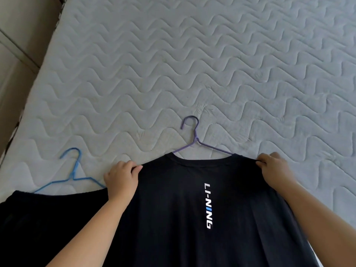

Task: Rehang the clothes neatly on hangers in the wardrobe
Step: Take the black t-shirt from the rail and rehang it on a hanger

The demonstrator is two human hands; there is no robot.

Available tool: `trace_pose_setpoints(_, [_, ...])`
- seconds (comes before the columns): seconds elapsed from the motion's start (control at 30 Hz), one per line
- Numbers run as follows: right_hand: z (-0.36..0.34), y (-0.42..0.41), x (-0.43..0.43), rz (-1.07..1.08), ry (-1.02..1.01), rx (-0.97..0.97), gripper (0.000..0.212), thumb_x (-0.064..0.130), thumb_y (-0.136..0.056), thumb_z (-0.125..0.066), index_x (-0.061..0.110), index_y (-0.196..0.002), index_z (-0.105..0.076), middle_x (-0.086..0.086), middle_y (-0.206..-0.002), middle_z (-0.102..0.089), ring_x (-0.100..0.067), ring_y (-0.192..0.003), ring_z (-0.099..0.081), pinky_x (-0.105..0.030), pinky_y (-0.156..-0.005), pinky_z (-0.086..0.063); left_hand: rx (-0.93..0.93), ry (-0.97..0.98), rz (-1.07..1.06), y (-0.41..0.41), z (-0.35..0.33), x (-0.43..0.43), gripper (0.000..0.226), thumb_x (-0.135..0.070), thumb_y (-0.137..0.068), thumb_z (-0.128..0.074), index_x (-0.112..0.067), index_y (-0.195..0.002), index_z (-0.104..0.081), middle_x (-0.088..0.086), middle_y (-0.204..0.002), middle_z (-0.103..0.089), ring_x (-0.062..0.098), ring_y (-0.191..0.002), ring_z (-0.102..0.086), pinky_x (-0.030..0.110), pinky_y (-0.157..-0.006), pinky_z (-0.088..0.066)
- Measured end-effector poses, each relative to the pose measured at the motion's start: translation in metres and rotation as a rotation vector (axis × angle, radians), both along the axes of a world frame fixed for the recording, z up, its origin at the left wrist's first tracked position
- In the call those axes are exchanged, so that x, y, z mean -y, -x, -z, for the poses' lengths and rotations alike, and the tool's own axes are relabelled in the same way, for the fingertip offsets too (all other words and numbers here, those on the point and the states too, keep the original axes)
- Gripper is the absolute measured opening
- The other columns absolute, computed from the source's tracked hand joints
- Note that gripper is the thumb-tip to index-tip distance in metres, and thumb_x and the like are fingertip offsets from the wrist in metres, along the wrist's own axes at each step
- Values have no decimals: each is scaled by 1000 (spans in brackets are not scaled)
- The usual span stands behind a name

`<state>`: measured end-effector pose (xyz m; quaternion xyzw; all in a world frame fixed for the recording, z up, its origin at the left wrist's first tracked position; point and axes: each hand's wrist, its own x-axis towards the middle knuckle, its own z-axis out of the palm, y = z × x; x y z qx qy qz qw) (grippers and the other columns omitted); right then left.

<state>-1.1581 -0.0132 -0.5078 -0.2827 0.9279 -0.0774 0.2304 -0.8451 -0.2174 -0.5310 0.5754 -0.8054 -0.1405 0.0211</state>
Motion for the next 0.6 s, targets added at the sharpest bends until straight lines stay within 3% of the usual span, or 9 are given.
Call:
trace_pose_setpoints(0.2, [17, -4, -2, 90, -17, -57, 25, 32, -94, -42, 16, -108, -55, -9, -121, -47, -32, -115, -40, -45, -94, -35, -72, 90, 36, -6, 19, 1, 11, -17, -80, -68, -8, -75, -63, 8, -70, -59, 32, -70, -57, 42, -64, -41])
trace_pose_setpoints(0.43, [14, -3, -4, 137, 42, 10, 28, 27, -90, -51, 11, -113, -50, -13, -122, -46, -33, -114, -42, -45, -97, -34, -50, 63, 58, -4, 16, 4, 12, -17, -79, -68, -8, -73, -63, 7, -68, -58, 30, -65, -56, 37, -59, -39])
trace_pose_setpoints(0.53, [-3, -9, -11, 150, 90, 91, 41, 19, -89, -54, 7, -127, -43, -19, -134, -37, -36, -123, -36, -44, -104, -30, 37, -53, 61, -3, 2, 6, 17, -28, -87, -58, -11, -87, -63, 7, -81, -62, 28, -79, -57, 37, -67, -39])
trace_pose_setpoints(0.6, [-17, -16, -24, 105, 60, 127, 51, 16, -89, -54, 6, -136, -36, -19, -141, -31, -37, -129, -32, -43, -109, -26, 169, -83, 76, -2, -13, -1, 24, -33, -90, -49, -15, -104, -59, 7, -102, -62, 28, -99, -55, 40, -84, -39])
